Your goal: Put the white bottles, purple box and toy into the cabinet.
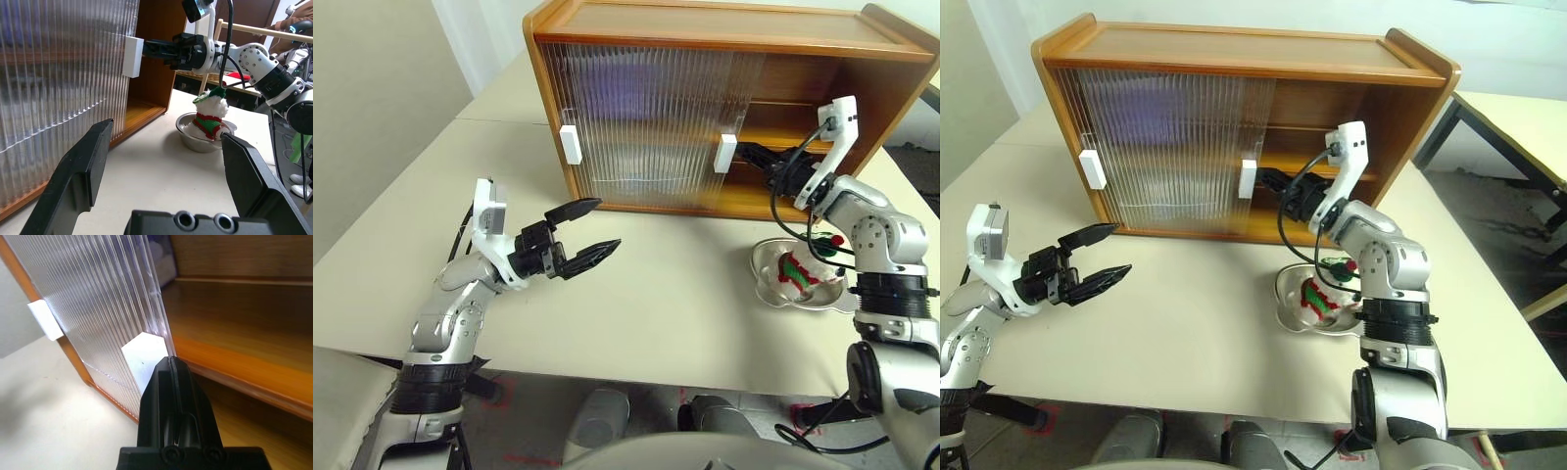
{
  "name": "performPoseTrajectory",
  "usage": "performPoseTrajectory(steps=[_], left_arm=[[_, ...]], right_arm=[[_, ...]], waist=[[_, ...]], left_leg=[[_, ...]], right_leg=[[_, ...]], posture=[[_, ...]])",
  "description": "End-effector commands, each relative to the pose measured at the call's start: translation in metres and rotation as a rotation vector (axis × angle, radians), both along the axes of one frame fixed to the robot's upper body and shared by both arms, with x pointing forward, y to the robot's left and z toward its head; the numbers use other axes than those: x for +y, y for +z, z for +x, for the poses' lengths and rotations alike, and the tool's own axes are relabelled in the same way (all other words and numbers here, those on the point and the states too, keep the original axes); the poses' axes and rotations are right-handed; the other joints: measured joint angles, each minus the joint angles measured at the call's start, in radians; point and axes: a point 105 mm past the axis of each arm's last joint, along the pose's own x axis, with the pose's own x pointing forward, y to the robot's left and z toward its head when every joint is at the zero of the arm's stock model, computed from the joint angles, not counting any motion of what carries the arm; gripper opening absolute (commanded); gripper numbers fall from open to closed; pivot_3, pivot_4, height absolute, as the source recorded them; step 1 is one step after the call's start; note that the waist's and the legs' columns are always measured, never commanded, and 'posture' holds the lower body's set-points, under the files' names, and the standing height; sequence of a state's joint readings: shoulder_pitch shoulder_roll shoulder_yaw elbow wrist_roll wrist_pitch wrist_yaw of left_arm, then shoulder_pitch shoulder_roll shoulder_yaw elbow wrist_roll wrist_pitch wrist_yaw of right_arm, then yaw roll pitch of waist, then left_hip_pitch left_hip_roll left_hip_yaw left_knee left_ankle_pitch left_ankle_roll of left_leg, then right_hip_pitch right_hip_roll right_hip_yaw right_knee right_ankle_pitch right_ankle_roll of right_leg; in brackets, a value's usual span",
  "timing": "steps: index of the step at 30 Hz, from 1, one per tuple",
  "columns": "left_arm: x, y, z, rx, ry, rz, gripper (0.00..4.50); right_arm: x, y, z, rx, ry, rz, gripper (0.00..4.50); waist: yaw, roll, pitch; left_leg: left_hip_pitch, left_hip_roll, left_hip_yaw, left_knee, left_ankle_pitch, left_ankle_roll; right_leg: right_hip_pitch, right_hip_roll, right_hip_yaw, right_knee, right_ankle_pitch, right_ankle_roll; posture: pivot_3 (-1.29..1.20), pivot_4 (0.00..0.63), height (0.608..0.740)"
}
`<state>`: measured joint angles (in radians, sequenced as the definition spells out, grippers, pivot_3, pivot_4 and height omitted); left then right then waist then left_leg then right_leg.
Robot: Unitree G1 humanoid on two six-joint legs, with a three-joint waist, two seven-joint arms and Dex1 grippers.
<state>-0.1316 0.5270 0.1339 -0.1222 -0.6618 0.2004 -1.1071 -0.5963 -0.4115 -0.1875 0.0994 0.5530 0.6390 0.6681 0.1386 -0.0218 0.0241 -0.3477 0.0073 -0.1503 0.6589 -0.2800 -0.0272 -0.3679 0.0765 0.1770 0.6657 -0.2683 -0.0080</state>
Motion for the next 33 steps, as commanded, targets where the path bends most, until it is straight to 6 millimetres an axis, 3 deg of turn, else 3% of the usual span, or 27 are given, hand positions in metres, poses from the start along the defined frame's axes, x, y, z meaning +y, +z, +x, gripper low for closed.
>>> performPoseTrajectory(steps=[1,12,16,20,26,29,33], left_arm=[[-0.002,0.004,-0.001,-0.014,-0.008,0.012,4.50],[-0.002,0.004,-0.001,-0.012,-0.001,0.013,4.50],[-0.004,0.005,-0.002,-0.012,-0.007,0.009,4.50],[-0.007,0.006,-0.003,-0.009,-0.013,-0.001,4.50],[-0.009,0.017,0.000,-0.026,-0.017,-0.052,4.50],[-0.011,0.022,0.002,-0.031,-0.020,-0.080,4.50],[-0.014,0.020,0.004,-0.024,-0.037,-0.082,4.50]], right_arm=[[0.008,0.003,0.000,-0.007,0.030,-0.001,0.04],[0.017,0.006,0.001,-0.013,0.048,0.014,0.04],[0.009,0.004,0.000,-0.007,0.036,-0.005,0.04],[-0.009,0.010,-0.007,-0.031,0.044,-0.026,0.93],[-0.045,0.024,-0.043,-0.004,0.141,-0.078,3.19],[-0.063,0.034,-0.058,0.013,0.146,-0.104,4.31],[-0.087,0.042,-0.077,0.035,0.140,-0.128,4.49]], waist=[[0.003,0.000,0.000],[0.005,0.000,0.000],[0.005,0.000,0.000],[0.013,0.000,0.000],[0.034,-0.001,0.000],[0.042,-0.001,0.001],[0.043,-0.002,0.001]], left_leg=[[0.000,0.000,0.000,0.000,0.000,0.000],[0.001,0.001,0.000,0.000,0.001,-0.003],[0.001,0.002,0.000,0.000,0.001,-0.004],[0.000,0.001,0.000,0.000,0.001,-0.004],[-0.001,-0.001,0.005,0.001,0.002,-0.005],[-0.001,-0.001,0.006,0.001,0.007,-0.015],[-0.001,-0.001,0.008,0.001,0.007,-0.016]], right_leg=[[0.000,0.000,0.000,0.000,0.000,0.000],[-0.001,0.001,0.000,0.002,0.000,-0.001],[-0.001,0.002,0.000,0.002,0.000,-0.001],[-0.001,0.002,0.000,0.002,0.000,-0.002],[0.000,0.002,0.000,0.002,-0.002,-0.003],[0.001,0.002,0.000,0.002,-0.004,-0.004],[0.002,0.002,0.000,0.002,-0.005,-0.003]], posture=[[0.24,0.032,0.740],[0.24,0.029,0.740],[0.24,0.030,0.740],[0.24,0.031,0.740],[0.22,0.033,0.740],[0.20,0.035,0.740],[0.19,0.037,0.740]])
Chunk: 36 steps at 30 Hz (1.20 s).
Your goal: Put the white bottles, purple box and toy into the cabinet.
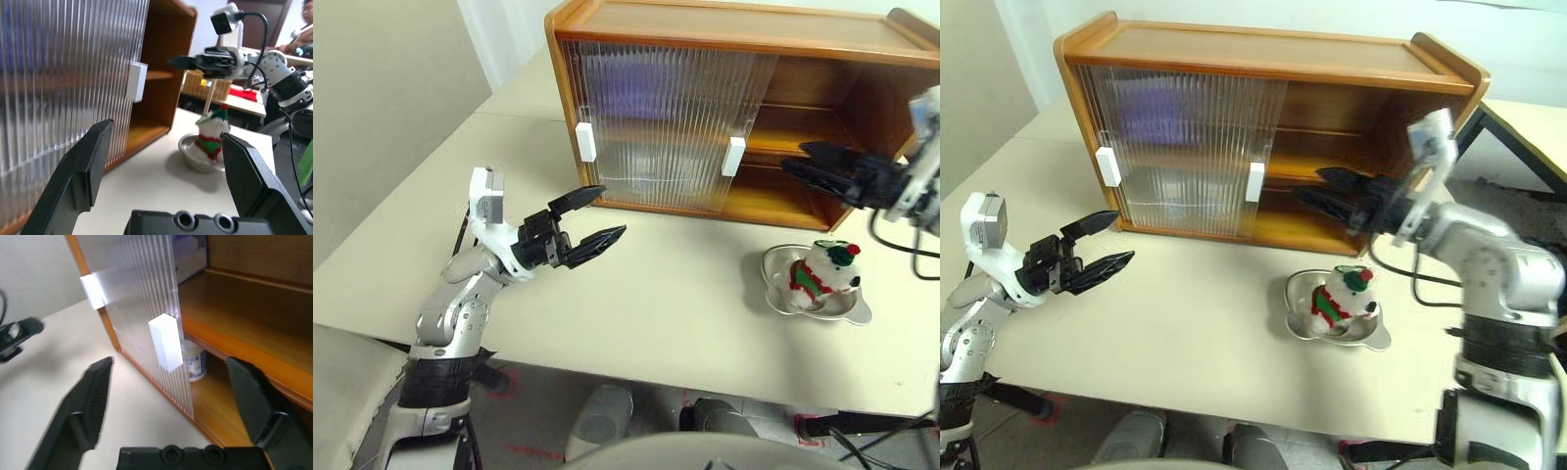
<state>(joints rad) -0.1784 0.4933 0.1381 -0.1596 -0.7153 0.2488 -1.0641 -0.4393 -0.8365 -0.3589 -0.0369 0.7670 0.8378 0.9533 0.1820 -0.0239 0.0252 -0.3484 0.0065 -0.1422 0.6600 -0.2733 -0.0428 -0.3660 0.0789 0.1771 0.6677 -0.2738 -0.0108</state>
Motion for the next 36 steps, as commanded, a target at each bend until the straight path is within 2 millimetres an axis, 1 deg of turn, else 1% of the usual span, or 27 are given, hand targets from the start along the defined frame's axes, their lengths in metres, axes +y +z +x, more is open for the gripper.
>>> performPoseTrajectory(steps=[1,4,6,9,13,15,18,19,23,24,27,31,36], left_arm=[[-0.004,0.000,0.000,0.001,-0.024,-0.002,4.50],[-0.004,-0.001,0.002,0.004,-0.029,-0.001,4.50],[-0.004,-0.002,0.002,0.006,-0.032,0.001,4.50],[-0.002,-0.004,0.004,0.013,-0.026,0.011,4.50],[-0.001,-0.006,0.004,0.017,-0.027,0.015,4.50],[-0.001,-0.006,0.005,0.017,-0.028,0.018,4.50],[0.001,-0.006,0.006,0.017,-0.028,0.022,4.50],[0.001,-0.006,0.006,0.017,-0.029,0.023,4.50],[0.000,-0.007,0.007,0.020,-0.033,0.026,4.50],[0.000,-0.007,0.007,0.021,-0.033,0.028,4.50],[0.001,-0.008,0.008,0.025,-0.032,0.032,4.50],[0.002,-0.009,0.008,0.028,-0.032,0.036,4.50],[0.001,-0.009,0.006,0.025,-0.045,0.037,4.50]], right_arm=[[-0.015,0.006,-0.018,0.019,0.018,0.007,4.49],[-0.028,0.000,-0.033,0.037,0.010,-0.006,4.49],[-0.032,-0.006,-0.043,0.047,0.011,-0.005,4.49],[-0.035,-0.015,-0.054,0.025,-0.007,0.048,4.49],[-0.031,-0.019,-0.060,-0.017,-0.001,0.124,4.49],[-0.024,-0.021,-0.063,-0.045,0.014,0.152,4.49],[-0.017,-0.031,-0.071,-0.080,0.037,0.124,4.49],[-0.018,-0.034,-0.071,-0.083,0.030,0.113,4.49],[-0.024,-0.059,-0.072,-0.030,0.007,-0.019,4.49],[-0.025,-0.062,-0.071,-0.026,0.000,-0.027,4.49],[-0.026,-0.066,-0.070,-0.026,-0.009,-0.023,4.49],[-0.027,-0.080,-0.069,0.017,-0.020,-0.072,4.49],[-0.025,-0.084,-0.065,0.022,-0.023,-0.070,4.49]], waist=[[-0.001,-0.001,0.000],[-0.003,-0.002,0.001],[-0.007,-0.002,0.001],[-0.013,-0.003,0.002],[-0.025,-0.003,0.002],[-0.033,-0.004,0.002],[-0.044,-0.004,0.003],[-0.047,-0.004,0.003],[-0.054,-0.005,0.003],[-0.057,-0.005,0.003],[-0.065,-0.005,0.003],[-0.068,-0.005,0.003],[-0.068,-0.005,0.003]], left_leg=[[0.000,0.000,0.000,0.000,0.000,0.000],[0.000,0.000,0.002,0.001,-0.001,0.001],[0.000,0.000,0.003,0.001,-0.001,0.002],[0.000,0.000,0.003,0.002,-0.007,0.012],[0.001,0.000,0.006,0.003,-0.008,0.013],[0.001,0.000,0.008,0.003,-0.009,0.015],[0.003,0.000,0.007,0.004,-0.009,0.016],[0.004,0.000,0.007,0.004,-0.009,0.016],[0.005,0.000,0.007,0.005,-0.010,0.017],[0.005,0.000,0.007,0.005,-0.010,0.017],[0.005,0.001,0.006,0.005,-0.010,0.017],[0.005,0.001,0.006,0.005,-0.010,0.017],[0.005,0.001,0.006,0.005,-0.010,0.017]], right_leg=[[0.000,0.000,0.000,0.000,-0.002,0.004],[0.000,0.003,0.000,0.000,-0.004,0.007],[0.001,0.003,0.001,0.000,-0.005,0.009],[0.001,0.004,0.001,0.000,-0.006,0.010],[0.003,0.006,0.000,0.000,-0.007,0.015],[0.005,0.006,0.000,0.000,-0.007,0.017],[0.008,0.006,0.000,0.000,-0.007,0.018],[0.008,0.006,0.000,0.000,-0.007,0.018],[0.008,0.005,0.001,0.000,-0.007,0.018],[0.007,0.005,0.002,-0.001,-0.007,0.018],[0.007,0.005,0.003,0.000,-0.007,0.018],[0.007,0.005,0.003,0.000,-0.007,0.018],[0.007,0.005,0.003,0.000,-0.007,0.018]], posture=[[0.19,0.037,0.740],[0.18,0.040,0.740],[0.18,0.041,0.740],[0.17,0.040,0.740],[0.16,0.040,0.740],[0.16,0.041,0.740],[0.15,0.041,0.740],[0.15,0.041,0.740],[0.15,0.043,0.740],[0.15,0.043,0.740],[0.15,0.043,0.740],[0.15,0.044,0.740],[0.16,0.042,0.740]])
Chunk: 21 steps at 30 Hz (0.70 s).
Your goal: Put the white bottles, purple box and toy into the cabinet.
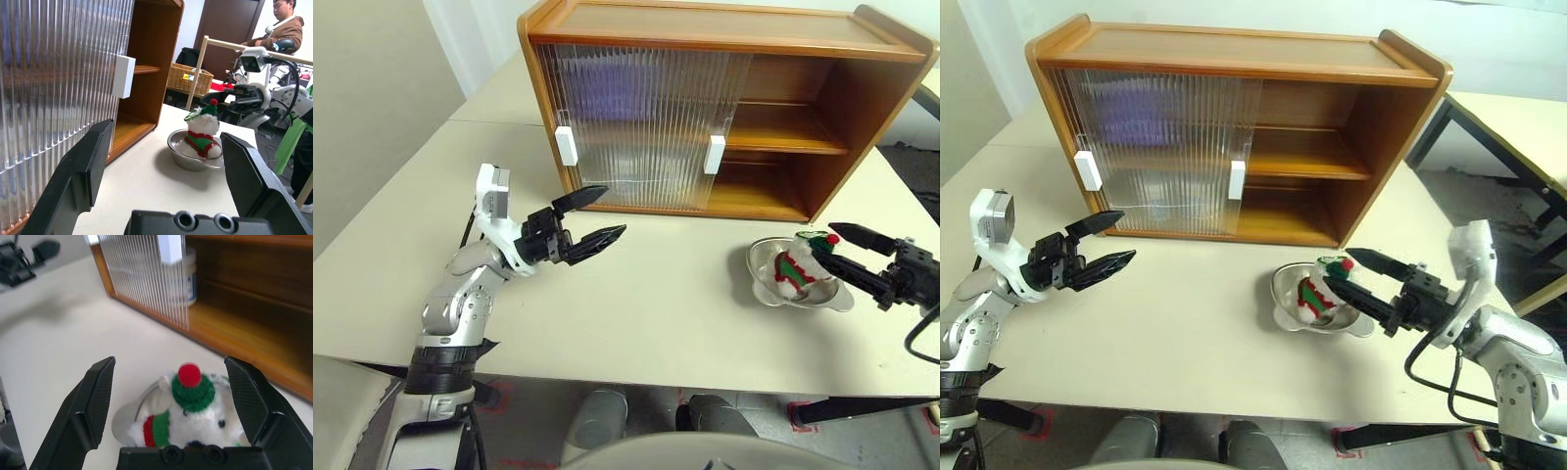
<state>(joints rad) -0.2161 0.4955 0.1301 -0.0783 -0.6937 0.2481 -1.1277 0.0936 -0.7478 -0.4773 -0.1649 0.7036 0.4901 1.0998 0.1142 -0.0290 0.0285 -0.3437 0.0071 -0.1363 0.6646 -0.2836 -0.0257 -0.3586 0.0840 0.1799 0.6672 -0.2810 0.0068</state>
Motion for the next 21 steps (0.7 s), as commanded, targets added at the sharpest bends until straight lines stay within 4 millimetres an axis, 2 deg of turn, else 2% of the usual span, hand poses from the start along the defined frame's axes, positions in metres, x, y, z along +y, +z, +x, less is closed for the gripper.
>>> performPoseTrajectory(steps=[1,9,12,21], left_arm=[[-0.0004,-0.0018,-0.0004,-0.002,-0.010,0.022,4.50],[0.0014,-0.0010,-0.0008,-0.010,-0.006,0.030,4.50],[0.0015,-0.0013,-0.0012,-0.009,-0.006,0.032,4.50],[0.0009,-0.0002,-0.0007,-0.012,-0.007,0.031,4.50]], right_arm=[[0.0014,-0.0053,0.0017,0.015,0.006,-0.010,4.49],[0.0054,-0.0147,-0.0005,0.066,0.024,-0.002,4.47],[0.0047,-0.0144,0.0018,0.060,0.021,-0.008,3.54],[0.0042,-0.0126,0.0035,0.051,0.014,-0.012,0.05]], waist=[[0.000,0.000,0.000],[0.002,0.000,0.000],[0.002,0.000,0.000],[0.002,0.000,0.000]], left_leg=[[0.000,0.000,0.000,0.000,0.000,0.000],[0.000,0.000,0.000,0.000,0.000,0.000],[0.000,0.000,0.000,0.000,0.000,0.000],[0.000,0.000,0.000,0.000,0.000,0.000]], right_leg=[[0.000,0.000,0.000,0.000,0.000,0.000],[0.000,0.000,0.000,0.000,0.000,0.000],[0.000,0.000,0.000,0.000,0.000,0.000],[0.000,0.000,0.000,0.000,0.000,0.000]], posture=[[0.16,0.042,0.740],[0.17,0.038,0.740],[0.16,0.036,0.740],[0.16,0.037,0.740]])
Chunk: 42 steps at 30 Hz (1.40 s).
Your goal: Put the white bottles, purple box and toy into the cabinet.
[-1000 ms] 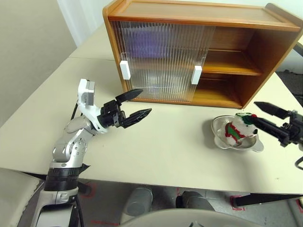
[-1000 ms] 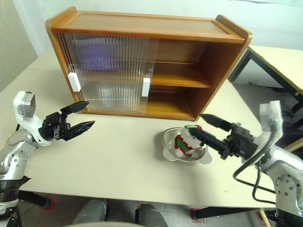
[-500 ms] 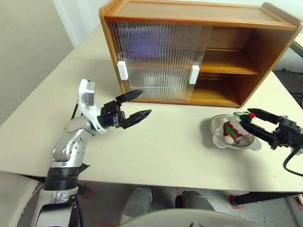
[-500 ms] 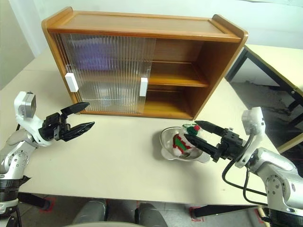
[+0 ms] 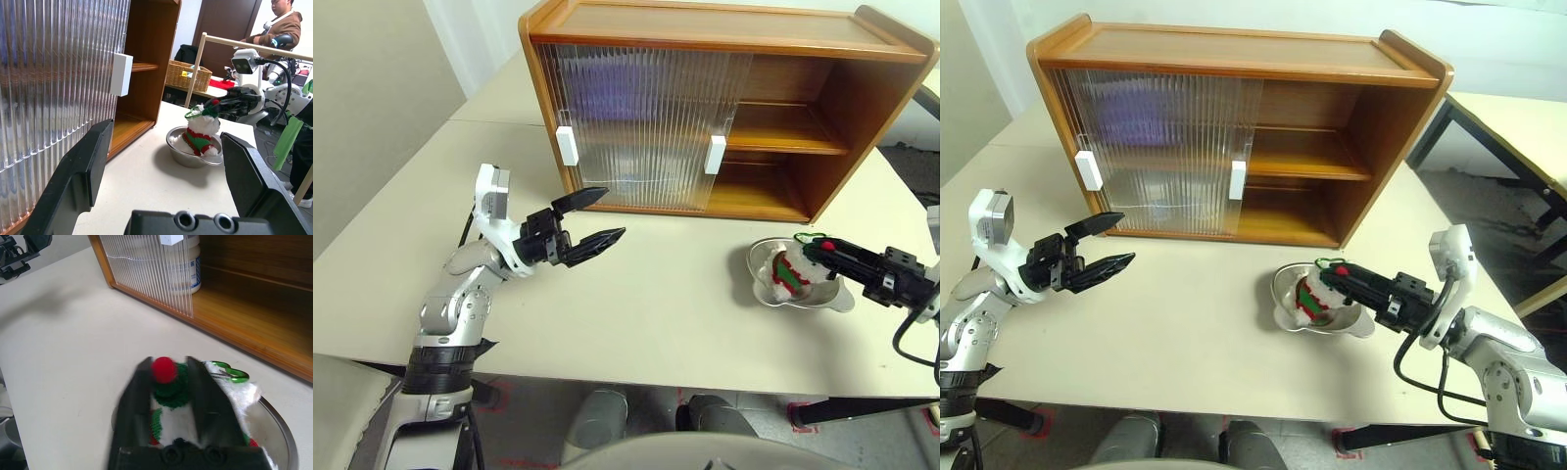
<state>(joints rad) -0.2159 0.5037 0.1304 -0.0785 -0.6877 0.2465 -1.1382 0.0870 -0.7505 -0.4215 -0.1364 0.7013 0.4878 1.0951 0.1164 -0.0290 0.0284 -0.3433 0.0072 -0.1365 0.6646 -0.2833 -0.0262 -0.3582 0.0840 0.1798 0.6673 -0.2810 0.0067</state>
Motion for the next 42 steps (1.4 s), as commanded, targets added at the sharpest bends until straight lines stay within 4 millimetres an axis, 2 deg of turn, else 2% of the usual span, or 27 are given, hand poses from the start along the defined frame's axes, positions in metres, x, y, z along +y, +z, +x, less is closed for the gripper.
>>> performPoseTrajectory(steps=[1,4,7,19,30,33,36,42], left_arm=[[0.000,0.000,0.000,-0.008,-0.001,0.016,4.50],[0.000,0.000,0.001,-0.008,-0.002,0.016,4.50],[-0.001,0.001,0.002,-0.009,-0.004,0.016,4.50],[-0.003,0.001,0.006,-0.011,-0.013,0.015,4.50],[-0.003,0.001,0.007,-0.019,-0.007,0.014,4.50],[-0.003,0.002,0.007,-0.022,-0.004,0.014,4.50],[-0.005,0.002,0.007,-0.024,-0.005,0.014,4.50],[-0.004,0.003,0.007,-0.030,0.004,0.016,4.50]], right_arm=[[-0.001,0.000,0.001,0.001,-0.005,-0.021,0.02],[-0.002,0.002,0.002,-0.009,-0.009,-0.022,0.02],[-0.004,0.014,0.004,-0.036,-0.021,0.004,0.02],[-0.006,0.088,0.016,-0.148,-0.008,0.138,0.02],[-0.015,0.155,0.058,-0.487,-0.195,0.448,0.02],[-0.017,0.161,0.069,-0.544,-0.242,0.496,0.02],[-0.013,0.155,0.085,-0.565,-0.295,0.507,0.02],[-0.009,0.146,0.105,-0.604,-0.336,0.532,0.02]], waist=[[0.000,0.000,0.000],[0.000,0.000,0.000],[-0.001,0.000,0.000],[-0.002,0.000,0.000],[-0.008,0.002,-0.002],[-0.008,0.003,-0.002],[-0.007,0.003,-0.002],[-0.004,0.005,-0.003]], left_leg=[[0.000,0.000,0.000,0.000,0.000,0.000],[0.000,0.000,0.000,0.000,0.000,0.000],[0.000,0.000,0.000,0.000,0.000,0.000],[0.000,0.000,0.002,0.001,0.000,0.000],[0.001,0.000,0.001,0.001,0.000,0.002],[0.000,0.000,-0.001,0.001,0.000,0.002],[-0.001,0.000,-0.011,0.001,0.000,0.002],[-0.003,0.001,-0.019,0.000,0.000,0.002]], right_leg=[[0.000,0.000,0.000,0.000,0.000,0.000],[0.000,0.000,0.000,0.000,0.000,0.000],[0.000,0.000,0.000,0.000,0.000,0.000],[0.000,0.000,-0.001,0.000,0.000,0.000],[0.000,0.001,-0.001,0.000,0.003,0.004],[-0.001,0.001,-0.001,0.000,0.004,0.005],[-0.001,0.001,0.000,0.000,0.009,0.005],[-0.003,0.000,-0.001,0.000,0.013,0.001]], posture=[[0.16,0.037,0.740],[0.15,0.035,0.740],[0.15,0.035,0.740],[0.14,0.029,0.740],[0.15,0.025,0.740],[0.15,0.023,0.740],[0.16,0.019,0.740],[0.17,0.019,0.740]])
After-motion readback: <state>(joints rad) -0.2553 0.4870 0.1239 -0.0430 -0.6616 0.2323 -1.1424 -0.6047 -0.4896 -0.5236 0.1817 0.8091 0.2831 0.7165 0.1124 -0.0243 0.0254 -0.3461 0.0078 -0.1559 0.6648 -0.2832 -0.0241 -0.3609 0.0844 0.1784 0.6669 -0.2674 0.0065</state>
